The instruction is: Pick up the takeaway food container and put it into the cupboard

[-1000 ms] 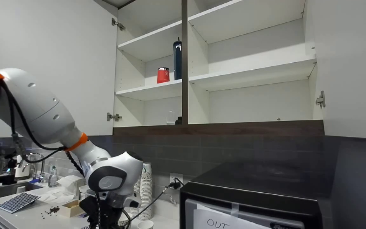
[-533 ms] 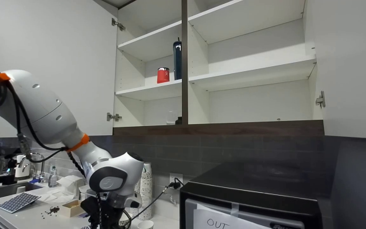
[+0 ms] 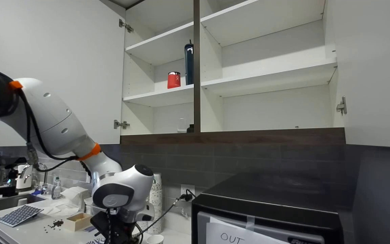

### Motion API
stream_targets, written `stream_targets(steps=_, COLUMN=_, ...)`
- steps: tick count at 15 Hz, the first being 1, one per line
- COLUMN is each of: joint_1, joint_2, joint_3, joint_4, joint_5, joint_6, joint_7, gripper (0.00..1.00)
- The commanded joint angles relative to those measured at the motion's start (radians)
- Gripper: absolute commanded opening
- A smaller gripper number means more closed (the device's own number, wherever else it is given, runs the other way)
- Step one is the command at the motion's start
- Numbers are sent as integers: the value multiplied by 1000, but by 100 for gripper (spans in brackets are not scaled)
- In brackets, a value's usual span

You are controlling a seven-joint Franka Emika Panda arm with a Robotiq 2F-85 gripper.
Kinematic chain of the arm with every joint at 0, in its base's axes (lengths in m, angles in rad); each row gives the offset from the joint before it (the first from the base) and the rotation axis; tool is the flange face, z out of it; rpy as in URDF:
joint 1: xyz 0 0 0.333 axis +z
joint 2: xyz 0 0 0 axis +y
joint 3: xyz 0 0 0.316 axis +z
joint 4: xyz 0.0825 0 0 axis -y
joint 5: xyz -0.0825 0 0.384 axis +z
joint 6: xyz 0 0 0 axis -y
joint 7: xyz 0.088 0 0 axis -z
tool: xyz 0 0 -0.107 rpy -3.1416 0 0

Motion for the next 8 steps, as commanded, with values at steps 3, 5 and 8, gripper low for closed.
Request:
stream_targets(steps=3, joint_1=58, joint_2=125, joint_3=17, joint_4=0, joint_5=252, joint_6=206, joint_7=-199, gripper=100)
stream_targets(steps=5, joint_1=46, joint_2=169, joint_3=38, joint_4=0, joint_5=302, joint_6=221, joint_7=-237, gripper=100)
stream_targets(steps=8, joint_1=24, joint_2=236, joint_3=79, joint_4=0, joint_5=339, joint_6=247, joint_7=-249, gripper=100)
